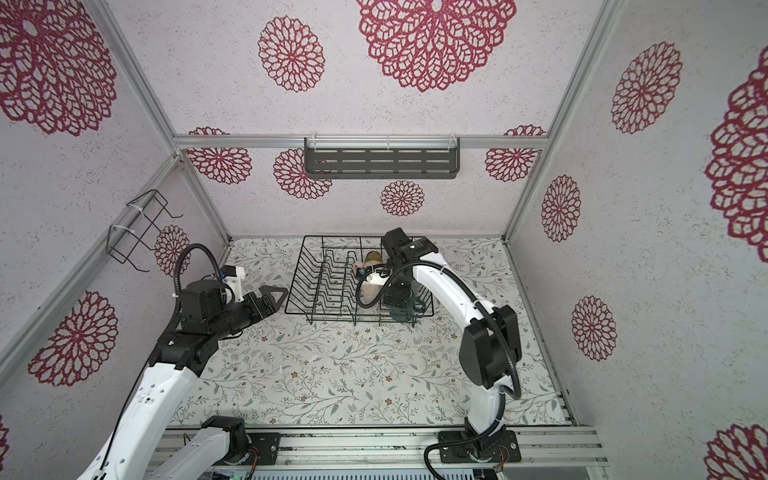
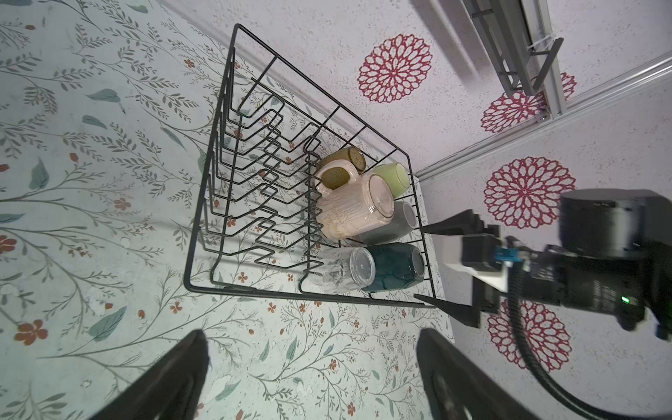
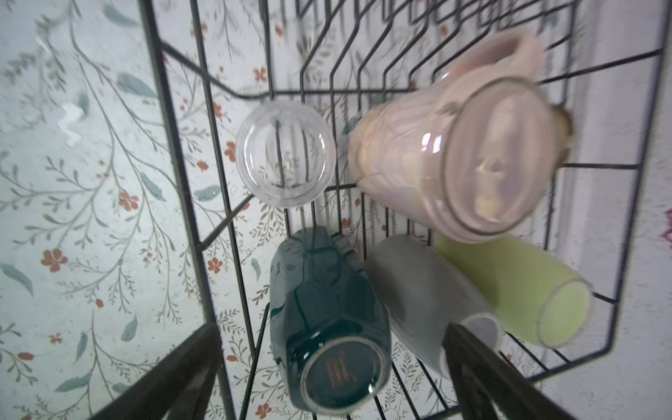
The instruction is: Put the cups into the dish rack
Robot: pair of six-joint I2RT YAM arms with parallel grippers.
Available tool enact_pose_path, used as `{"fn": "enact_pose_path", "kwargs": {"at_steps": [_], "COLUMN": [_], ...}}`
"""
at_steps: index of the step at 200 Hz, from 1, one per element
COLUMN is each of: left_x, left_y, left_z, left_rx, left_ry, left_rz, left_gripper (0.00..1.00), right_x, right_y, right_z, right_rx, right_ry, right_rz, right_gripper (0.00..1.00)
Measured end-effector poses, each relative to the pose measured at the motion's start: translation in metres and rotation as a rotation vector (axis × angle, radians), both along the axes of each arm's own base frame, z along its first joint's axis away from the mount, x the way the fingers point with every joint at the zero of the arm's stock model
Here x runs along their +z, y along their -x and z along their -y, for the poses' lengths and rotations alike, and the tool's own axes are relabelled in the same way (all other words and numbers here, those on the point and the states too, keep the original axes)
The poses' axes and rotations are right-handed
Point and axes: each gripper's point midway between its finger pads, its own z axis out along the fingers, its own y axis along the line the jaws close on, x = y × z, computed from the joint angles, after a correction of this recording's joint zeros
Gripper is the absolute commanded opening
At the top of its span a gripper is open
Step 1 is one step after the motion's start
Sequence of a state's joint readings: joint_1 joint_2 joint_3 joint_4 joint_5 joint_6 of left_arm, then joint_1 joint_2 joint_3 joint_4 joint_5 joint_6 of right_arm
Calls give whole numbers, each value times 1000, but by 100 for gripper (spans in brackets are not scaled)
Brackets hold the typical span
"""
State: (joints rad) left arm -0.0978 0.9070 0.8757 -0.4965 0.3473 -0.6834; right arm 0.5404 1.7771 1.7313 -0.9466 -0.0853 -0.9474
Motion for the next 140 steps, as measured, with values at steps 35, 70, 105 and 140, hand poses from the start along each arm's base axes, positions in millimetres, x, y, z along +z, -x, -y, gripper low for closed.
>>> {"fn": "enact_pose_path", "kwargs": {"at_steps": [35,70,105,140], "left_x": [2,17,31,11], "left_y": [-3,9,25,33], "left_z": [-21,-50,-82,-105], "left_rx": [109,250,404,511], "left_ry": [-67,-136,-228,-313], "left_rz": [6,88,183,242], "left_gripper": [97,97,97,97], "right_x": [68,112,122,96], "right_y": [27,55,61,55], "right_z": [-2,17,69,152], "right_rx": [-21,-108,-378,-785], "right_ry": [-312,-624,-855,-957], "right_rz": [247,512,737,888], "right_gripper": [99,99,99,99]}}
